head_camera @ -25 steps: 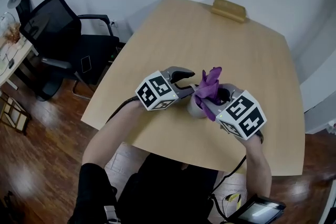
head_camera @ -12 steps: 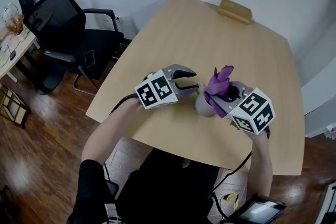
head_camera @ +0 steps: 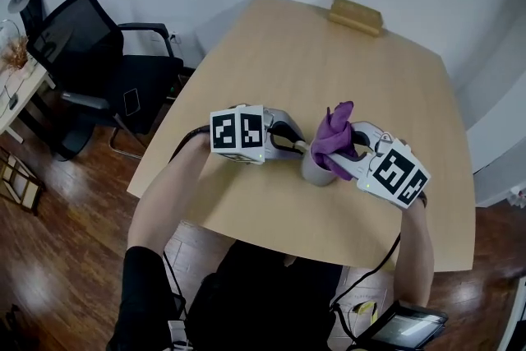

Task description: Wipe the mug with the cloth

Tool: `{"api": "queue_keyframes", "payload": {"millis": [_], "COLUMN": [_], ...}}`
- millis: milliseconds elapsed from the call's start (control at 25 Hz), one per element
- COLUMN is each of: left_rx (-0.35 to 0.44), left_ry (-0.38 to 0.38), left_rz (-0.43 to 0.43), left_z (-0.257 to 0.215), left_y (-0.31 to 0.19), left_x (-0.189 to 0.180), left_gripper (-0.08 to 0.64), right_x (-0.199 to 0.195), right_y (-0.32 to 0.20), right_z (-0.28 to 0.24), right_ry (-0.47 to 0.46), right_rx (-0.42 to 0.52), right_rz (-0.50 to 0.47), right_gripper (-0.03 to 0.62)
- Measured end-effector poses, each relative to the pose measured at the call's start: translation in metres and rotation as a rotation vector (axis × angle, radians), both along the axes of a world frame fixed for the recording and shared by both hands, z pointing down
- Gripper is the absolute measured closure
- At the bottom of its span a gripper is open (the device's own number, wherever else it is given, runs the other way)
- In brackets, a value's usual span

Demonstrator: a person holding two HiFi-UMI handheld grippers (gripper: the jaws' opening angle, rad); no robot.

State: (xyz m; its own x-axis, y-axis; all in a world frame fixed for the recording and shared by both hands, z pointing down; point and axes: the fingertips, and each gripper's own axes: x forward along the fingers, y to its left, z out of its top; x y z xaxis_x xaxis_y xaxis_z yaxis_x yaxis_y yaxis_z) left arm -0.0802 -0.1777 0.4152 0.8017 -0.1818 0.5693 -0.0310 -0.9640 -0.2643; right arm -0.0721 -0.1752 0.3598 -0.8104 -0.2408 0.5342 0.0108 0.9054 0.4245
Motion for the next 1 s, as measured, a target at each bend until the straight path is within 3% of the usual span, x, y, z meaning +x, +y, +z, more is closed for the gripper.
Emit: {"api": "queue_keyframes", "payload": {"millis": [80, 200, 320, 440, 600, 720, 840, 920, 1000], "left_rx": [-0.070, -0.179, -0.303, -0.425, -0.569, -0.677, -0.859, -0.922, -0.943], "left_ry": [0.028, 0.145, 0.326, 0.504, 0.858, 1.167, 1.473, 1.600, 1.657], "left_rz": [-0.001, -0.064, -0.175, -0.280, -0.302, -0.303, -0.310, -0.302, -0.265], "left_z": [-0.004, -0.015, -0.028, -0.020, -0.075, -0.111, -0.125, -0.137, -0.149], "left_y": [0.010, 0.013, -0.002, -0.026, -0.044, -0.066, -0.090, -0.095, -0.092], "left_x": [0.003, 0.009, 0.009, -0.008, 0.000, -0.005, -0.020, -0.025, -0.021], "left_gripper": [0.467, 0.480, 0.482, 0.480, 0.485, 0.486, 0.488, 0.489, 0.494], "right_x": [0.006, 0.030, 0.069, 0.091, 0.138, 0.155, 0.138, 0.113, 0.088], "right_y": [0.001, -0.012, -0.040, -0.068, -0.085, -0.094, -0.093, -0.084, -0.076], "right_z": [-0.014, -0.055, -0.082, -0.064, -0.079, -0.085, -0.071, -0.058, -0.046], "right_ry": [-0.086, -0.341, -0.615, -0.833, -1.027, -1.114, -1.098, -1.021, -0.926], "right_rx": [-0.005, -0.060, -0.194, -0.337, -0.458, -0.516, -0.569, -0.583, -0.570], "right_rz": [0.011, 0.078, 0.194, 0.296, 0.372, 0.385, 0.370, 0.351, 0.338], "right_gripper": [0.519, 0.518, 0.518, 0.518, 0.518, 0.518, 0.518, 0.518, 0.518]}}
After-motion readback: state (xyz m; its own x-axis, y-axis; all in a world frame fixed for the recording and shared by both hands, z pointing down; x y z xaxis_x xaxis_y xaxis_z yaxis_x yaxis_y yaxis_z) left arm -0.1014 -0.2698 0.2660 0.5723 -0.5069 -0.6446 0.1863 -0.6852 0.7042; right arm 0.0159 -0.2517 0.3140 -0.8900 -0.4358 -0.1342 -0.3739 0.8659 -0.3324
